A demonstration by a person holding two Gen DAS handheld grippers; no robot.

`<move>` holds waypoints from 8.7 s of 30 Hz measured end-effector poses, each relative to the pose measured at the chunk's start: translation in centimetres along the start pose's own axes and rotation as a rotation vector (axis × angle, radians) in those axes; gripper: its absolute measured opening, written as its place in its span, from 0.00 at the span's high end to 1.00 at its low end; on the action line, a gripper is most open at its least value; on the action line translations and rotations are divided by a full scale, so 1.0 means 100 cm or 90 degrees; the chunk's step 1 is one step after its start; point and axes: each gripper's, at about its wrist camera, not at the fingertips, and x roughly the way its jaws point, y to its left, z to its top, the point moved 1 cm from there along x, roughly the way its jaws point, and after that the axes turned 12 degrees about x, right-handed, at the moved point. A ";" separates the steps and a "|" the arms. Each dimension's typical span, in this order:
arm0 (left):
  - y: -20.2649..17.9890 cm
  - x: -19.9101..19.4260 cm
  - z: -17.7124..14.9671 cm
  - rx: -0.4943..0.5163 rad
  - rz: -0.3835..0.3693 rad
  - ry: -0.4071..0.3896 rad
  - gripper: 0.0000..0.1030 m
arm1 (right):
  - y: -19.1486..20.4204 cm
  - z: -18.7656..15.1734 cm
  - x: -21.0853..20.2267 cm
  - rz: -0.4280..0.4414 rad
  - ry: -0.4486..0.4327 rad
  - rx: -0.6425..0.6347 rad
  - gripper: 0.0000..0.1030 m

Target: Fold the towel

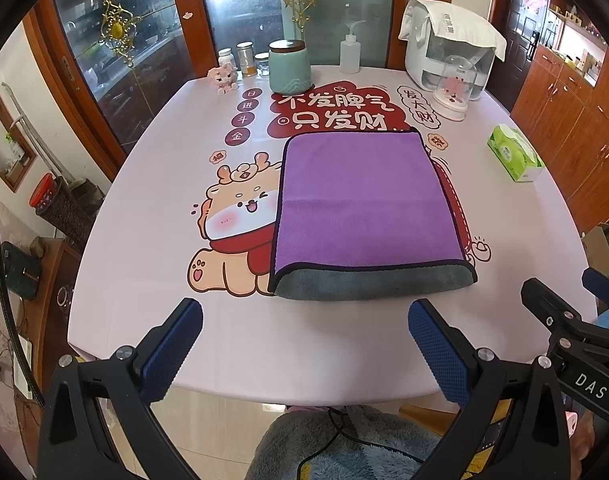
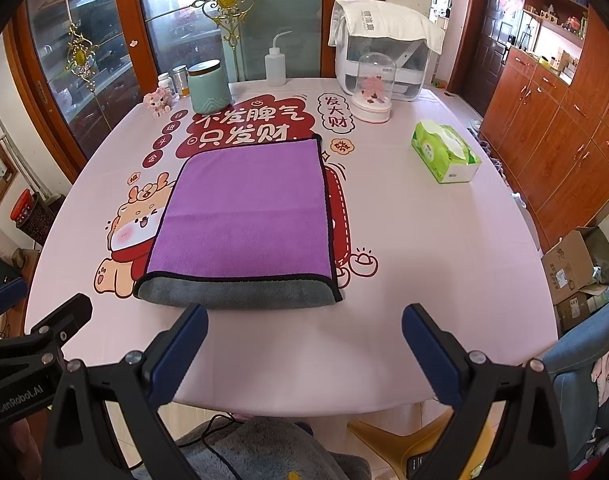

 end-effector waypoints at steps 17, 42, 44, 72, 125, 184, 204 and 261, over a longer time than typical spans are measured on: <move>0.011 0.009 0.011 0.000 0.014 -0.001 0.01 | 0.000 0.013 0.012 0.006 -0.005 0.008 0.05; 0.032 0.122 0.011 0.073 -0.121 0.045 0.08 | -0.021 0.004 0.126 0.031 0.066 -0.015 0.20; 0.038 0.137 0.011 0.089 -0.124 0.049 0.09 | -0.024 0.005 0.135 0.040 0.080 -0.021 0.23; 0.050 0.221 0.032 0.175 -0.274 0.122 0.55 | -0.035 0.011 0.197 0.141 0.205 -0.139 0.78; 0.057 0.109 0.110 0.120 0.001 0.018 0.95 | 0.007 0.108 0.081 0.126 -0.058 -0.179 0.96; 0.052 0.343 0.235 0.101 0.045 0.082 0.12 | 0.041 0.226 0.317 -0.014 0.036 -0.065 0.68; 0.036 0.274 0.201 0.065 -0.004 0.031 0.01 | 0.046 0.188 0.269 0.014 0.032 -0.045 0.22; 0.000 -0.021 0.005 -0.003 -0.020 -0.041 0.01 | 0.005 0.007 -0.010 0.113 -0.030 -0.034 0.20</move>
